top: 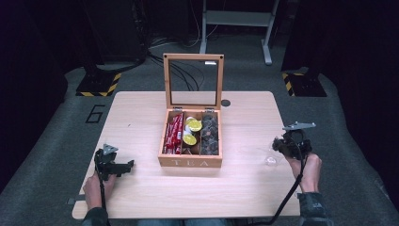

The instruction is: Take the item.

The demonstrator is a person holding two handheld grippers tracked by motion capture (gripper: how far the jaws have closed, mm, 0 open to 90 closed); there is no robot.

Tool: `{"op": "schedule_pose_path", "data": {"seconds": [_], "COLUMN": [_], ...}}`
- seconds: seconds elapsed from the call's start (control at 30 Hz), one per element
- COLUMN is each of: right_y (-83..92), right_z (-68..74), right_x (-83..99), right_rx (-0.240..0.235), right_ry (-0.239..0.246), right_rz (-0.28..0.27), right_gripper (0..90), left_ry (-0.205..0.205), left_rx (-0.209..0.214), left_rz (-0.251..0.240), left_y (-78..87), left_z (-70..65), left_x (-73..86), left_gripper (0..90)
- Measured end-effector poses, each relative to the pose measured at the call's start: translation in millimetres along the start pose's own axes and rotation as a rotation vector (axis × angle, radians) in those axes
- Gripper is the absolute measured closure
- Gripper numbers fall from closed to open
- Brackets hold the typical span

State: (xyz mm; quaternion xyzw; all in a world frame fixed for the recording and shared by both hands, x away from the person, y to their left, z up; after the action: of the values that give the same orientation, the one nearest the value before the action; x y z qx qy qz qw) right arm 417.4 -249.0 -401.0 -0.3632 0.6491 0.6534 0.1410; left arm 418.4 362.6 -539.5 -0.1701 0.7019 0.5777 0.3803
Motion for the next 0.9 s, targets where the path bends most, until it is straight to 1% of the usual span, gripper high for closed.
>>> {"op": "schedule_pose_path", "data": {"seconds": [0.1,0.23,0.27,0.33,0.4,0.43,0.47,0.67,0.77,0.9], "right_y": [-3.1,-9.0,-10.2,-11.9,-12.7,-13.7,-14.0,-16.6,-17.4,-19.8], "right_z": [-1.2,-2.3,-1.9,-3.1,-2.8,-3.9,-3.5,-3.8,-3.8,-4.6], "right_x": [3.4,8.9,9.5,10.7,11.4,11.8,12.2,14.2,14.7,15.6], "right_rx": [0.001,0.003,0.005,0.002,0.004,0.003,0.004,0.008,0.008,0.007], "right_ry": [-0.005,-0.012,-0.022,-0.014,-0.023,-0.013,-0.021,-0.029,-0.032,-0.022], "right_rz": [0.001,0.017,0.017,0.019,0.032,0.030,0.036,0.045,0.046,0.038], "right_gripper": [75.3,75.3,75.3,75.3,75.2,75.2,75.2,75.0,74.9,74.5], "left_ry": [0.000,0.000,0.000,0.000,0.000,0.000,0.000,0.000,0.000,0.000], "left_rx": [0.000,0.000,0.000,0.000,0.000,0.000,0.000,0.000,0.000,0.000], "left_rz": [0.000,0.000,0.000,0.000,0.000,0.000,0.000,-0.001,0.000,-0.001], "left_y": [0.0,0.0,0.0,0.0,0.0,0.0,0.0,-0.1,0.0,0.0], "left_z": [0.0,0.0,0.0,0.0,0.0,0.0,0.0,0.0,0.0,0.0], "left_x": [0.0,0.0,0.0,0.0,0.0,0.0,0.0,0.0,0.0,0.0], "left_gripper": [0.2,0.2,0.2,0.2,0.2,0.2,0.2,0.2,0.2,0.2]}}
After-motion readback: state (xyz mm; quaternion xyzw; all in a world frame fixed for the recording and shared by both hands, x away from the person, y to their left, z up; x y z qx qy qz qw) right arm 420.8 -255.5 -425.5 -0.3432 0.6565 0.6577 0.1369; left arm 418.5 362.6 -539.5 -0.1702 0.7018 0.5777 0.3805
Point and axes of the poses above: each handheld gripper's, and its own axes: y roughly backward along the jaws, x roughly out of its underside, z roughly to its left, the point moved 1 cm from there along -y, roughly forward along the jaws, and after that the axes turned 3 degrees about x, right-handed, at the moved point
